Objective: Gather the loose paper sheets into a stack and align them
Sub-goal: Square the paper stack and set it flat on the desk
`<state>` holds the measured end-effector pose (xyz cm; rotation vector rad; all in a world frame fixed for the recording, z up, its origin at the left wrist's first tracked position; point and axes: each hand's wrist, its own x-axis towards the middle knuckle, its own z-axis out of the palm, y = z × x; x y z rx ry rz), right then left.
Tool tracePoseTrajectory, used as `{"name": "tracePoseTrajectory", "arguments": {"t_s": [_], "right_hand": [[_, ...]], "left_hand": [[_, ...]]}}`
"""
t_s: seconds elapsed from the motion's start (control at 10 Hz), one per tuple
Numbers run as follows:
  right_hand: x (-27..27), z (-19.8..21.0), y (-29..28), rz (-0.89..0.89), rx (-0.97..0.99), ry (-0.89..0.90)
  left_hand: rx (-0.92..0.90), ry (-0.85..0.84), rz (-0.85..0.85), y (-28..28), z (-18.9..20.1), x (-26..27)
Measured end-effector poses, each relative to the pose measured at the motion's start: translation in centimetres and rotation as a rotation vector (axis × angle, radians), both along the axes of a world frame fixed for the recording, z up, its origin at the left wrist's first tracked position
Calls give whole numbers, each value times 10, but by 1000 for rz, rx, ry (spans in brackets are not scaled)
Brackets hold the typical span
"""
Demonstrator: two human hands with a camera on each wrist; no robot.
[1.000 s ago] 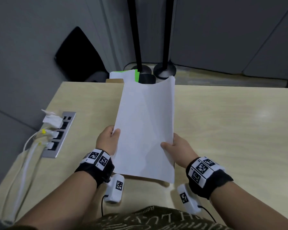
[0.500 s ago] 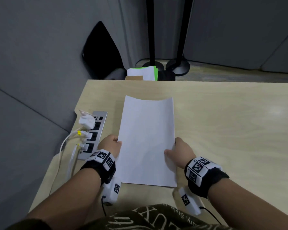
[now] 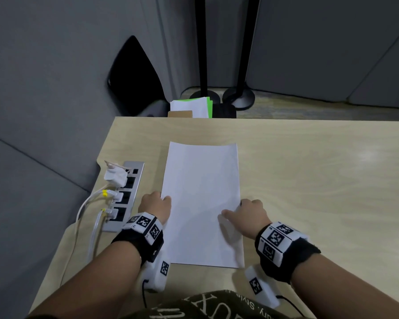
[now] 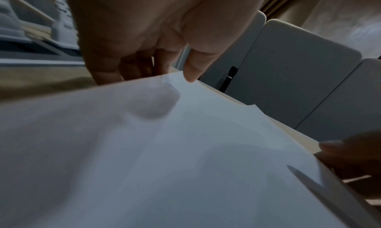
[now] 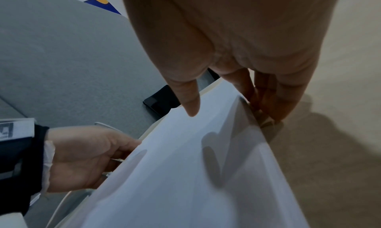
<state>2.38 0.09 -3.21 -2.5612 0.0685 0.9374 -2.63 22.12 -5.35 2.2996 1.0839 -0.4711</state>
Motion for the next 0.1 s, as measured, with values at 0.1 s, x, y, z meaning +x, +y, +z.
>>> {"name": "tracePoseTrajectory", "arguments": {"t_s": [0.1], "right_hand": [[4, 6, -18, -6, 27, -7]], "left_hand": [[10, -12, 2, -1, 6, -4]]}}
